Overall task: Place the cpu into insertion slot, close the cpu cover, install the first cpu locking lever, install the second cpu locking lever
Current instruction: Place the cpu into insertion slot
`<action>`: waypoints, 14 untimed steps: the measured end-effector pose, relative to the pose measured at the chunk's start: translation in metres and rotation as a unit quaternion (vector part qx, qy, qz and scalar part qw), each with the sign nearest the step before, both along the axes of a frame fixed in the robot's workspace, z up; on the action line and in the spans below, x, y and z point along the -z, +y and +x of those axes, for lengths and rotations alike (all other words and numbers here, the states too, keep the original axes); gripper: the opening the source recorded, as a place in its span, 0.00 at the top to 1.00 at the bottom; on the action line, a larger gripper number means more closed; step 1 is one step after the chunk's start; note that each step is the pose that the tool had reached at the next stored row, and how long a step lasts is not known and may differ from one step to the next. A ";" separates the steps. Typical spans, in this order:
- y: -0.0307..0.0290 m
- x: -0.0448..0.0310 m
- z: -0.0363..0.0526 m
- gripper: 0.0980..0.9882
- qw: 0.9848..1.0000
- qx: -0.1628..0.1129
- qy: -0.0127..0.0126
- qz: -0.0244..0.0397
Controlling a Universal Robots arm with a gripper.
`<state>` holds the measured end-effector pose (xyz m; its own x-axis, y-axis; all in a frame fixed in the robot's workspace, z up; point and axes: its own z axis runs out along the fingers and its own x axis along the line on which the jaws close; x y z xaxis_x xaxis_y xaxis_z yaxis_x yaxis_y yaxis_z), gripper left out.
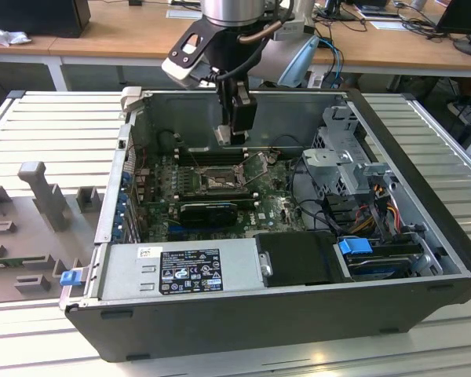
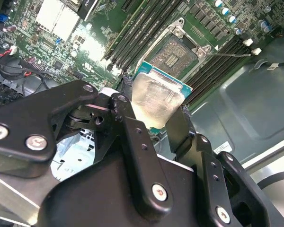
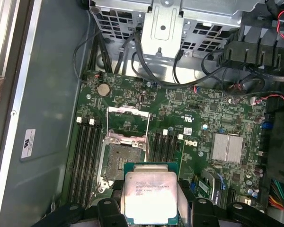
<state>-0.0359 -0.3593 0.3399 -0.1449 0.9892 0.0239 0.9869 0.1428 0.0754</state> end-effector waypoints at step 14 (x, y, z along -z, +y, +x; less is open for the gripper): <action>0.0000 0.0026 0.0001 0.52 1.000 0.014 0.000 0.000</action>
